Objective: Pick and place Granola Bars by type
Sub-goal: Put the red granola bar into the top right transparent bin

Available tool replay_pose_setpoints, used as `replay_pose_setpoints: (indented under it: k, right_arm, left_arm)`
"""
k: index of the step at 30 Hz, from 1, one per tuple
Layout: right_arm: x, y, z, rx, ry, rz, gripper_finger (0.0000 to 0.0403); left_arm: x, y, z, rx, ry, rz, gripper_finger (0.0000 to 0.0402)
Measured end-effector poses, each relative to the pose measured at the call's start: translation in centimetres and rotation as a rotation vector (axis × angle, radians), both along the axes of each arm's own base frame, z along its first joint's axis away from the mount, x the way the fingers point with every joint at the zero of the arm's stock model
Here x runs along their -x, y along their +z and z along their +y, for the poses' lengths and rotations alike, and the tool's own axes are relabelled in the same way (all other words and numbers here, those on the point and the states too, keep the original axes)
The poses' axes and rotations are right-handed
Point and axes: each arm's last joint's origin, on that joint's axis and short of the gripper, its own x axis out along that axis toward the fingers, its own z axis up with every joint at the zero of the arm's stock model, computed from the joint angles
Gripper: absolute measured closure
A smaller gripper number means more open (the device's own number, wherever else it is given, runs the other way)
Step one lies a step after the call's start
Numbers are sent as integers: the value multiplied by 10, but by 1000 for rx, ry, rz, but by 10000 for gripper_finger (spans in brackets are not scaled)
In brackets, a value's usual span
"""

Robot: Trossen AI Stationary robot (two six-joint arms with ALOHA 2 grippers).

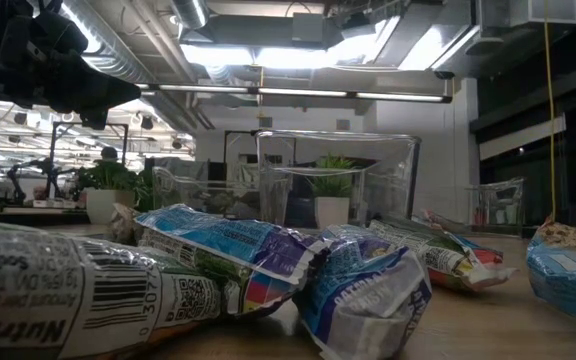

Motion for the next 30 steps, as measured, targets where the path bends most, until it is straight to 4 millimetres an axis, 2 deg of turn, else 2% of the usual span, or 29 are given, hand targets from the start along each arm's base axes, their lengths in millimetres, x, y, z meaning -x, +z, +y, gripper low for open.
replay_pose_setpoints:
  k: [6, 16, 23, 30]
  right_arm:
    - [-8, -44, 24, 53, 16, 94, 90]
    - [-25, -95, 39, 107, 45, 142, 89]
    - [-28, -120, 42, 155, 69, 187, 90]
    - [-31, -142, 44, 186, 74, 226, 112]
  left_arm:
    - [0, 0, 0, 0, 0, 0, 389]
    - [0, 0, 0, 0, 0, 0, 389]
    - [0, 0, 0, 0, 0, 0, 391]
    - [0, 0, 0, 0, 0, 0, 390]
